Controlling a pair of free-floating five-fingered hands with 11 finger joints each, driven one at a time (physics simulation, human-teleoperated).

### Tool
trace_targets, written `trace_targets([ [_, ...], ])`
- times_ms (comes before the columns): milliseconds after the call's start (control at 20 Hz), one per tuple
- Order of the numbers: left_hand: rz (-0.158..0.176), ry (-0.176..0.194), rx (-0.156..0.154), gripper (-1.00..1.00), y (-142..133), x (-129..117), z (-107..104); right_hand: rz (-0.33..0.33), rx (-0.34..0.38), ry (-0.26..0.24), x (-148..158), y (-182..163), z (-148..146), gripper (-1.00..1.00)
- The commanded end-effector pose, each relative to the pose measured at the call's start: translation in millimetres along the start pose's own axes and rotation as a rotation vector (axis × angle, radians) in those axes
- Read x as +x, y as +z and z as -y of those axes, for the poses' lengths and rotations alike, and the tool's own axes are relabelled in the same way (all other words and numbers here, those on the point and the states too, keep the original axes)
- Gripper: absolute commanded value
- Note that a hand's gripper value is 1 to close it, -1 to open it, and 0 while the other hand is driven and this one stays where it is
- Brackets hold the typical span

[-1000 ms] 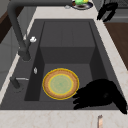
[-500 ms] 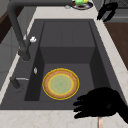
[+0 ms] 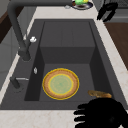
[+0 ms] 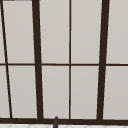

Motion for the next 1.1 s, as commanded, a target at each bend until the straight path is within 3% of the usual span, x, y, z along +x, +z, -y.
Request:
trace_targets([
  [0,0.02,-0.006,0.008,-1.0,15,11,12,0.0,0.0,0.0,0,0,0,0.0],
  [150,0.021,-0.025,0.008,-1.0,22,30,32,0.0,0.0,0.0,0,0,0,0.0],
  [200,0.021,-0.058,0.013,-1.0,25,32,34,0.0,0.0,0.0,0,0,0,0.0],
  [250,-0.003,-0.022,0.041,-1.0,27,23,23,0.0,0.0,0.0,0,0,0,0.0],
  [300,0.006,-0.001,0.008,-1.0,19,23,24,0.0,0.0,0.0,0,0,0,0.0],
  [450,0.001,-0.018,-0.001,-1.0,23,27,24,0.0,0.0,0.0,0,0,0,0.0],
  [500,0.001,-0.006,0.001,-1.0,25,27,24,0.0,0.0,0.0,0,0,0,0.0],
  [600,-0.004,-0.006,0.024,-1.0,34,34,26,0.0,0.0,0.0,0,0,0,0.0],
  [650,-0.007,0.012,0.042,-1.0,43,35,30,0.0,0.0,0.0,0,0,0,0.0],
  [900,0.004,-0.006,0.035,-1.0,74,43,39,0.0,0.0,0.0,0,0,0,0.0],
  [1050,0.015,-0.018,0.059,-1.0,86,32,48,0.0,0.0,0.0,0,0,0,0.0],
])
